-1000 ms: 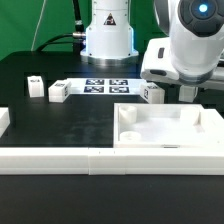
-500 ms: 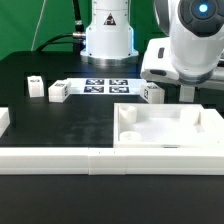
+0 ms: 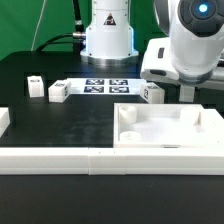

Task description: Assemble one leg

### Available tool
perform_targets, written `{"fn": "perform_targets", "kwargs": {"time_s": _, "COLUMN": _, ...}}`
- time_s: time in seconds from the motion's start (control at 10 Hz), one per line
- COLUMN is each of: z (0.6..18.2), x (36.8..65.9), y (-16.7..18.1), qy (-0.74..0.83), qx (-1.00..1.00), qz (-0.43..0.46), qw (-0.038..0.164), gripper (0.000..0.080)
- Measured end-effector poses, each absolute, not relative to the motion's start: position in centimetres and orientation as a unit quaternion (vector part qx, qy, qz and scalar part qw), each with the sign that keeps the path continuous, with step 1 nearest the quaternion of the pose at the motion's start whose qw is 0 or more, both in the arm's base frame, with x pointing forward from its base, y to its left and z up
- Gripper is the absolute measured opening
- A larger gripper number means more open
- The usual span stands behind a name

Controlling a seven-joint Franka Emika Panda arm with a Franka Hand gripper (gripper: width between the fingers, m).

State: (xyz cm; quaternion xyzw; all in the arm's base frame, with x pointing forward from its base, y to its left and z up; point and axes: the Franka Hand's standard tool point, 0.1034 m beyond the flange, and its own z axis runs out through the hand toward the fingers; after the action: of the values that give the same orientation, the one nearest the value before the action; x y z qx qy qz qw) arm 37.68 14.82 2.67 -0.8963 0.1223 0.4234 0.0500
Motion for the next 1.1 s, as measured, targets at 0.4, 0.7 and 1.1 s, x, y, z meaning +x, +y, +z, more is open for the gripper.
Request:
{"fn": "perform_targets", "kwargs": {"time_s": 0.4, "z": 7.2, "x": 40.0, "y": 14.5, "qy": 0.104, "qx": -0.913, "qz": 0.392, "qw": 0.050, "gripper": 0.0288}}
{"fn": "perform_targets", "kwargs": {"time_s": 0.7, "z": 6.6, "x": 40.8, "y": 14.8, "qy": 0.109, "qx": -0.937, "qz": 0.327, "qw": 0.051, "gripper": 0.0288}}
{"fn": "perform_targets", "kwargs": {"time_s": 1.1, "z": 6.8, "x": 42.8, "y": 14.4, "qy": 0.086, "qx": -0.982, "qz": 0.160, "qw": 0.045, "gripper": 0.0288}}
